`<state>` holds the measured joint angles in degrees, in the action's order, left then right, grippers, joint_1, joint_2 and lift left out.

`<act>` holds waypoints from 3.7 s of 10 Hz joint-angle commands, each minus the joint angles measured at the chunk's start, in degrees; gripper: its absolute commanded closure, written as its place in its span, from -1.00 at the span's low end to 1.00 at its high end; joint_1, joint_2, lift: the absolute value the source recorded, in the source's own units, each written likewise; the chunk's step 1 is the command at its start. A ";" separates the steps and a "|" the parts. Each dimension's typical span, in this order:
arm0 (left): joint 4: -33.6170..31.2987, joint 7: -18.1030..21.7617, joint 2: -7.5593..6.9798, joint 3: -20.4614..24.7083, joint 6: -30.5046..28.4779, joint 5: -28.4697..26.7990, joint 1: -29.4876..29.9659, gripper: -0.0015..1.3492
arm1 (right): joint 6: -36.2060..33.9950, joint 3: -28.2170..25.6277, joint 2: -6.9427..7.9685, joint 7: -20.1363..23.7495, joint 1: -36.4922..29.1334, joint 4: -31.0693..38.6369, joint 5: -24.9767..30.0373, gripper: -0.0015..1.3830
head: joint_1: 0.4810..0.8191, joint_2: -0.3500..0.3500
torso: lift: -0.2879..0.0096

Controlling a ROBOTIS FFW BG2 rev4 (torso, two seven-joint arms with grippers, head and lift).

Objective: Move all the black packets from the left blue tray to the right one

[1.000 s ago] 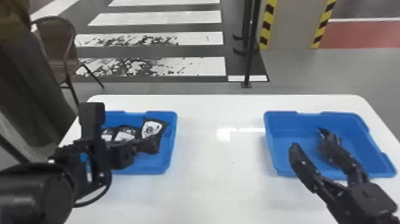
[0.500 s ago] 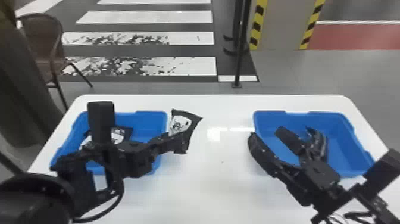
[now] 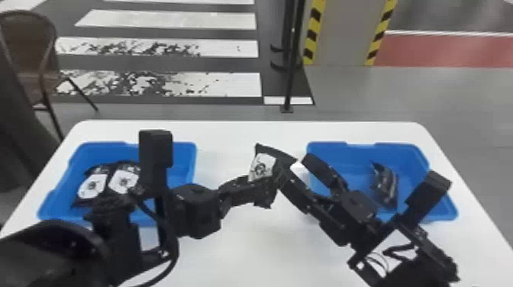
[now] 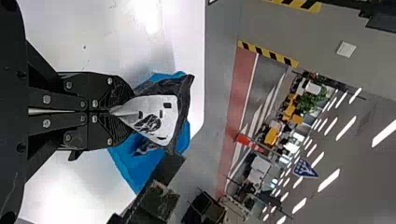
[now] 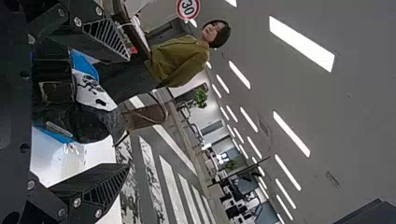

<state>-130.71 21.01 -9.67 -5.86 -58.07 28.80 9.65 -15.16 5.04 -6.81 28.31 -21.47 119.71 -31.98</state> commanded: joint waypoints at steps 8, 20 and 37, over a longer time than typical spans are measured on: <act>0.42 0.00 -0.35 -2.59 0.56 2.62 -0.93 0.80 | -0.02 2.05 -0.31 0.00 2.35 -3.06 -2.98 0.85 | 0.27 -0.19 | -0.01; -3.09 -0.35 3.79 19.80 7.31 1.48 11.02 -0.81 | 0.82 -11.09 -3.21 -2.03 19.78 -28.37 12.33 0.85 | 0.27 -0.13 | -0.01; 24.47 -4.40 0.27 22.54 -14.49 -24.46 -17.95 -0.79 | 7.15 -9.15 2.24 -8.44 -19.45 9.88 12.10 -0.75 | 0.27 0.66 | -0.01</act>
<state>-107.99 16.61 -9.30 17.23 -72.28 4.57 -7.11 -7.94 -4.22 -4.57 19.84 -40.86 129.53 -19.60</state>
